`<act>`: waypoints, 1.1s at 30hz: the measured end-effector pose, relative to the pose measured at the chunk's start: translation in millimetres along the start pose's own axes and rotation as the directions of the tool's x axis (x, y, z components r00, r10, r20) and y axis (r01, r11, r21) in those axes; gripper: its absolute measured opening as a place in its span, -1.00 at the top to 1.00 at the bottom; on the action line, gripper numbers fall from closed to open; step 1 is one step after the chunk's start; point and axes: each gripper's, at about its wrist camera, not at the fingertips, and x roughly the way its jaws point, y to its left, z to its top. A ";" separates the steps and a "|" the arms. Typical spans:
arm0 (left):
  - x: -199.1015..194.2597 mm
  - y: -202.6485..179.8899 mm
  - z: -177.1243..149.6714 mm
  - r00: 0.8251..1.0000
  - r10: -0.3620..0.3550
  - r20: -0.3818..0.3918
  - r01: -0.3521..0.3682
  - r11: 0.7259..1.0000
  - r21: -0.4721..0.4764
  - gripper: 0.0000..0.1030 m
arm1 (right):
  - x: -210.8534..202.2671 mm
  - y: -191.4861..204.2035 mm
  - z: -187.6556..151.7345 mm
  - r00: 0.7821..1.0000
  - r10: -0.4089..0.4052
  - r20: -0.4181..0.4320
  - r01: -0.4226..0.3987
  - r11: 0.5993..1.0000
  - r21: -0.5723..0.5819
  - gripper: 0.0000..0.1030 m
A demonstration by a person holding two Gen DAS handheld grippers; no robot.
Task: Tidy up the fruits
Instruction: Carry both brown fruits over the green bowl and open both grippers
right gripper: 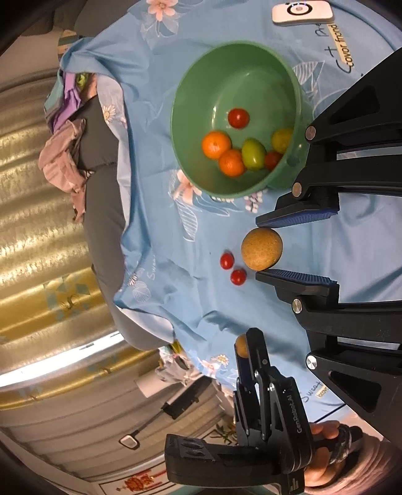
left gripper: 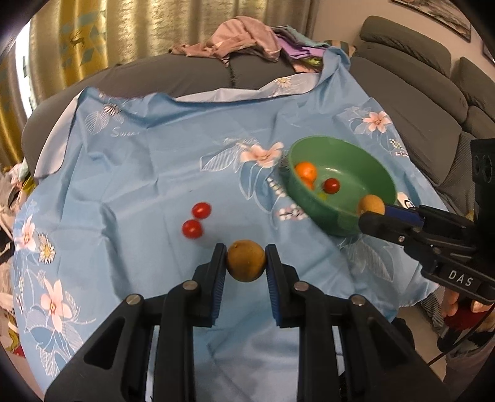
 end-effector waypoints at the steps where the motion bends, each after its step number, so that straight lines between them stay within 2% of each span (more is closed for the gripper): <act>1: 0.3 -2.1 2.3 1.000 -0.004 0.002 0.004 1.000 0.004 0.52 | -1.6 -1.9 0.5 1.000 -0.001 0.004 0.001 1.000 0.001 0.44; 21: 35.4 -70.2 57.2 0.995 -0.097 0.003 0.095 0.985 0.144 0.52 | -16.3 -47.7 6.9 0.995 -0.083 0.063 0.079 0.995 0.065 0.44; 33: 80.3 -92.9 75.0 0.990 -0.125 -0.060 0.134 0.974 0.180 0.52 | -8.9 -82.2 9.3 0.991 -0.127 0.048 0.121 0.986 0.115 0.44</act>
